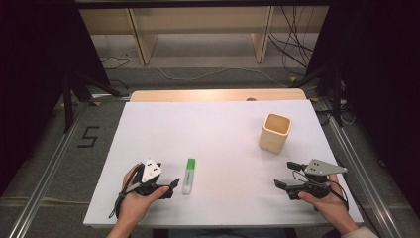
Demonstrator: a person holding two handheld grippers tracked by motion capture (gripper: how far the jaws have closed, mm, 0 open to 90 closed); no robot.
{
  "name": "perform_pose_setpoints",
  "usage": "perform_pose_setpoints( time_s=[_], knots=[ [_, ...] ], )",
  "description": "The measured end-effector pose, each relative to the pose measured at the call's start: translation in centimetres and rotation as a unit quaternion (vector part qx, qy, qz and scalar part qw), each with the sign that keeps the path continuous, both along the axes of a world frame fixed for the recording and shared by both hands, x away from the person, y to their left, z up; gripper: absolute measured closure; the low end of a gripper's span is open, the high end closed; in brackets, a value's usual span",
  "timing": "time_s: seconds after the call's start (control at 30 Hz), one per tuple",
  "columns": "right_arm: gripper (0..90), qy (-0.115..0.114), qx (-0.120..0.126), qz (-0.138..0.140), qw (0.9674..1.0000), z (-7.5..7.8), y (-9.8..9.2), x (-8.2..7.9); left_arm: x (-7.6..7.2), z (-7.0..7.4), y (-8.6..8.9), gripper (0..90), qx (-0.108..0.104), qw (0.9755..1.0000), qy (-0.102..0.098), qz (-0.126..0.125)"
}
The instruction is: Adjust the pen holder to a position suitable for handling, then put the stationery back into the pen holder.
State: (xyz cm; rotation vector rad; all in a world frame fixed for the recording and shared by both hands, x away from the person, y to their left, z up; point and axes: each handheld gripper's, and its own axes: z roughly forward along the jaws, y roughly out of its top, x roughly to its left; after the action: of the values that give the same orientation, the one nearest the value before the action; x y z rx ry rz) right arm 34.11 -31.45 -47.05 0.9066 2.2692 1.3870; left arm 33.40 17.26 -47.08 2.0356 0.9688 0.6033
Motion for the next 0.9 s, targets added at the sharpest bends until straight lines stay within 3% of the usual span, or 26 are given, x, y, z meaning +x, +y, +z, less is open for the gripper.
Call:
perform_pose_setpoints(
  time_s=[0.9],
  knots=[
    [16.0, -0.003, 0.003, -0.006, 1.0, 0.15, 0.18, 0.1, -0.01, -0.03, 0.0, 17.1, -0.005, 1.0, 0.0, -0.005]
  ],
)
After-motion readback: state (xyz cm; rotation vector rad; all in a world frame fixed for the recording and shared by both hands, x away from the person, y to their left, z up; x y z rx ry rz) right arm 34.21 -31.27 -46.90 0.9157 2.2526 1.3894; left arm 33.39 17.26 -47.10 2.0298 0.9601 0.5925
